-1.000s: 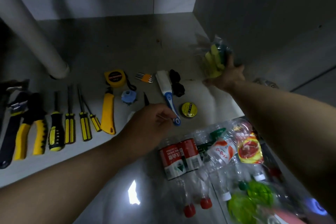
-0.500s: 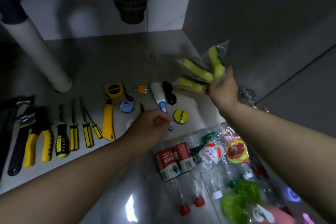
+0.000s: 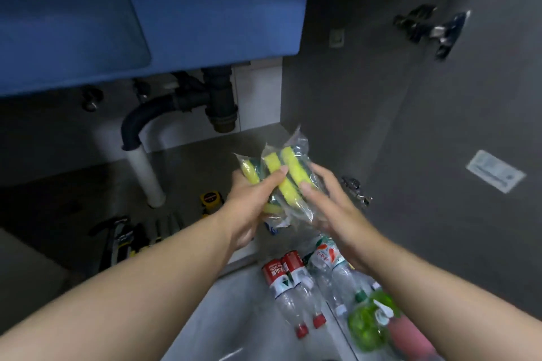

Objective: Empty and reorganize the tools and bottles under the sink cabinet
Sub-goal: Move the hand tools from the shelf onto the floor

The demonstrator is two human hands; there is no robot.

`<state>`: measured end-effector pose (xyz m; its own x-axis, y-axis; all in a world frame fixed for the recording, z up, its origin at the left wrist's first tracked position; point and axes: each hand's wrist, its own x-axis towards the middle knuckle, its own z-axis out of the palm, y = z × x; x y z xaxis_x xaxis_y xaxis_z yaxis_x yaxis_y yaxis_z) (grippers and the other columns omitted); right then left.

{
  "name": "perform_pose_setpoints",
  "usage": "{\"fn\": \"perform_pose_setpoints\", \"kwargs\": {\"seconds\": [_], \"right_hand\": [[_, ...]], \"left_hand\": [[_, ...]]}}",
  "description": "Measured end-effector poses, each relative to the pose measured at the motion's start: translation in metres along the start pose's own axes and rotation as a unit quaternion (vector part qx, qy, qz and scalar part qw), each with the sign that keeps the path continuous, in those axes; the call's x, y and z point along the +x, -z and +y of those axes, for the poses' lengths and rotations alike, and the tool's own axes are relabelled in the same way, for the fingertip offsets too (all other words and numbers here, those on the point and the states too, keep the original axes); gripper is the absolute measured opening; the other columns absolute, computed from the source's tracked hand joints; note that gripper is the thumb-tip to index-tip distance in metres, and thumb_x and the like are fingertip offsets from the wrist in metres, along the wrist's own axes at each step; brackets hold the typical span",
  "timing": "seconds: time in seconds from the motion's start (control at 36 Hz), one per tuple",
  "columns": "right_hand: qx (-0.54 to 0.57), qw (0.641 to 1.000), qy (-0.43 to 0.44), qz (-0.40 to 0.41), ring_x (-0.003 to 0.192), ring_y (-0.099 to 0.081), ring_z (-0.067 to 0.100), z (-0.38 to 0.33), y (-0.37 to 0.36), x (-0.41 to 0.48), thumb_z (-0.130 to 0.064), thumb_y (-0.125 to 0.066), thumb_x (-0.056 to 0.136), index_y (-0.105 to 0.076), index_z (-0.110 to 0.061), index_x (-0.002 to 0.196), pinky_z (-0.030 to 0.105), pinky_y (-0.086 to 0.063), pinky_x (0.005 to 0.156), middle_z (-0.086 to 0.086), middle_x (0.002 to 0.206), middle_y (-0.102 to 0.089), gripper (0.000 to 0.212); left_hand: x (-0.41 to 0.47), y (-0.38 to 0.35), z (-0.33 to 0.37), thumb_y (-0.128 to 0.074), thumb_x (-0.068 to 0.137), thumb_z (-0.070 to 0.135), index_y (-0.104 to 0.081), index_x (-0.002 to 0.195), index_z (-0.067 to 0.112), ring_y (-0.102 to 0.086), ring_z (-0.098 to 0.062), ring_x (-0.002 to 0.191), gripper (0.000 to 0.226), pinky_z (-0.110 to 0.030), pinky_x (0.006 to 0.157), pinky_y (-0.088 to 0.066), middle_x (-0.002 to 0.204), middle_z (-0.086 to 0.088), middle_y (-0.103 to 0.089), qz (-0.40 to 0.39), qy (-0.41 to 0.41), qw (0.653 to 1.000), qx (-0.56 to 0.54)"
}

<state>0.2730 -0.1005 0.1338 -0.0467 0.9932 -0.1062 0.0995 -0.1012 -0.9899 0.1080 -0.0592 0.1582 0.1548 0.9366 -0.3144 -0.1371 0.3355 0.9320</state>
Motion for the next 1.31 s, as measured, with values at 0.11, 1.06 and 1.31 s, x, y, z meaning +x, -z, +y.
{"fn": "perform_pose_setpoints", "kwargs": {"seconds": [0.11,1.06,1.31], "right_hand": [[0.034,0.999,0.022,0.029,0.129,-0.056,0.024,-0.019,-0.001,-0.025,-0.066,-0.043,0.096,-0.058,-0.049,0.124,0.063,-0.04,0.109,-0.014,0.134,-0.061,0.037],[0.213,0.974,-0.073,0.002,0.112,-0.068,0.036,-0.025,0.053,-0.116,-0.024,-0.073,0.089,-0.06,-0.014,0.134,0.049,-0.056,0.09,0.018,0.125,-0.069,0.048],[0.227,0.943,-0.203,0.132,0.081,-0.073,0.03,0.044,0.1,-0.178,-0.023,-0.072,0.079,-0.067,-0.011,0.12,0.043,-0.059,0.07,0.015,0.1,-0.074,0.043]], "left_hand": [[-0.033,-0.004,0.002,-0.079,0.087,0.04,-0.044,0.142,0.008,-0.073,-0.038,0.101,0.073,-0.056,0.091,-0.058,0.122,-0.02,-0.069,0.017,0.034,0.999,0.008],[-0.089,-0.077,-0.02,-0.075,0.086,0.049,-0.054,0.124,0.031,-0.074,-0.025,0.104,0.047,-0.047,0.088,-0.061,0.114,-0.002,-0.076,-0.178,-0.018,0.983,0.044],[-0.089,-0.086,-0.029,-0.07,0.081,0.067,-0.068,0.119,0.032,-0.063,-0.011,0.11,0.051,-0.033,0.093,-0.051,0.12,0.009,-0.069,-0.249,0.021,0.894,0.371]]}}
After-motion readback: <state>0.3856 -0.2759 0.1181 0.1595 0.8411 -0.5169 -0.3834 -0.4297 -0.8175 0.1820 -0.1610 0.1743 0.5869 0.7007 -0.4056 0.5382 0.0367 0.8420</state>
